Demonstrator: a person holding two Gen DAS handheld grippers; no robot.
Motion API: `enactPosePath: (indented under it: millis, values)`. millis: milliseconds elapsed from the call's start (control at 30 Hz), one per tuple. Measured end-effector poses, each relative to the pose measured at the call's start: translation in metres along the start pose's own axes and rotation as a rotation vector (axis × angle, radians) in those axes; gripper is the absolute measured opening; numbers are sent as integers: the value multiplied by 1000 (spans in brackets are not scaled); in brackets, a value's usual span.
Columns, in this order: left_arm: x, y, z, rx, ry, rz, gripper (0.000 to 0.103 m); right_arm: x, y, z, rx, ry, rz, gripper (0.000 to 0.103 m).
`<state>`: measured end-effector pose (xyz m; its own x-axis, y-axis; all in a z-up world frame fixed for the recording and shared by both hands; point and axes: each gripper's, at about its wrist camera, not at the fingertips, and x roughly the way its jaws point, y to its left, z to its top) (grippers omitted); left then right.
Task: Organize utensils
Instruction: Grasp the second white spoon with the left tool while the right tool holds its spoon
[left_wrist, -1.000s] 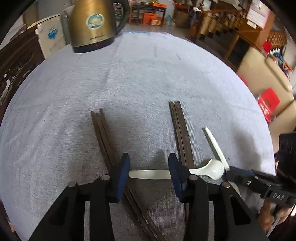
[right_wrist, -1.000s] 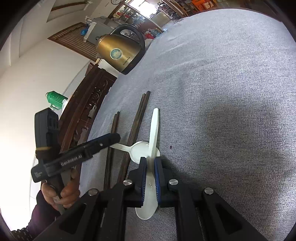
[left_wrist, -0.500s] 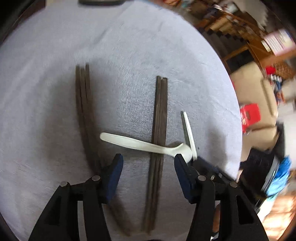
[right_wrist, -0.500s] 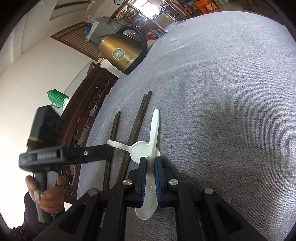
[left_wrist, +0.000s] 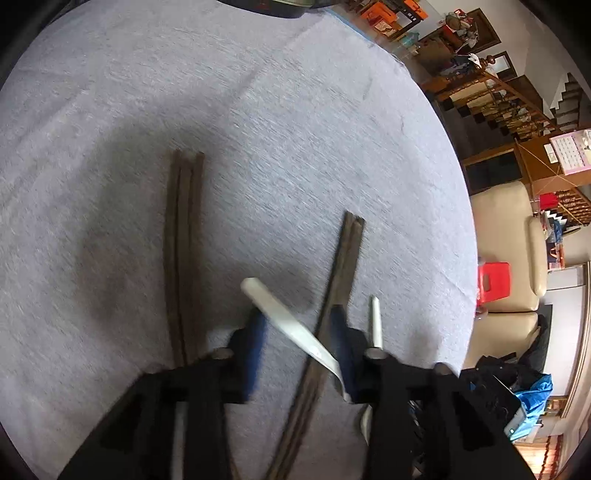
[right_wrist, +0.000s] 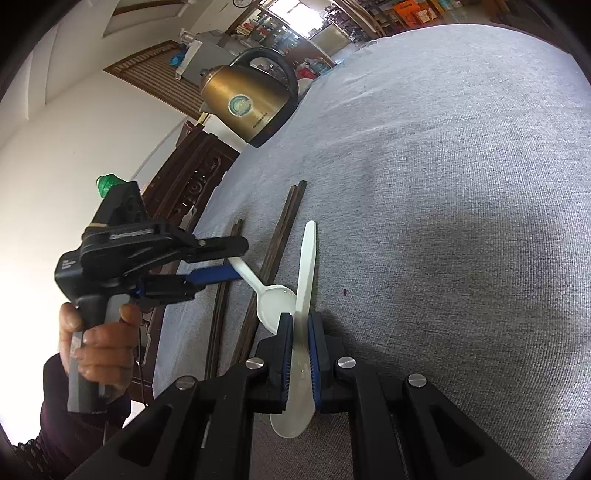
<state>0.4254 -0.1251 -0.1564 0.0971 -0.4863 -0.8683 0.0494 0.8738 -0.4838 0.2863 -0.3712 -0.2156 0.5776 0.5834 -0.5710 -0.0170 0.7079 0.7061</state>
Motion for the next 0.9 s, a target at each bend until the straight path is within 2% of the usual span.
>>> enactPosePath:
  millis: [67,233,400,500,633,700,733,767,833,900]
  values:
    - [-1,2,4,-5,-8,11,11,0,0,0,-1,0,0,10]
    - [1,-1,9,11,-47,37,2,2,3,1,-7,1,-10,10]
    - [-12,-15,3,71,-93,12,2,-3,16,-2,-47,0,-67,10]
    - [-33,-21,-1,113,-135,-1,2,-10,28,-3,-66,-26,-62,10]
    - [-48,-23,-8,148,-158,18,2,-22,44,-7,-84,-75,-62,10]
    - [-43,-23,-8,159,-153,37,4,-24,50,-13,-95,-101,-83,10]
    - [-41,-22,-8,162,-146,42,12,-24,51,-16,-94,-105,-92,10]
    - [-35,-24,-7,168,-133,49,26,-23,50,-19,-90,-103,-96,10]
    - [-22,-29,-6,165,-115,98,45,-19,47,-26,-73,-86,-103,10]
    - [-11,-32,-6,163,-101,117,45,-18,44,-30,-71,-75,-110,10]
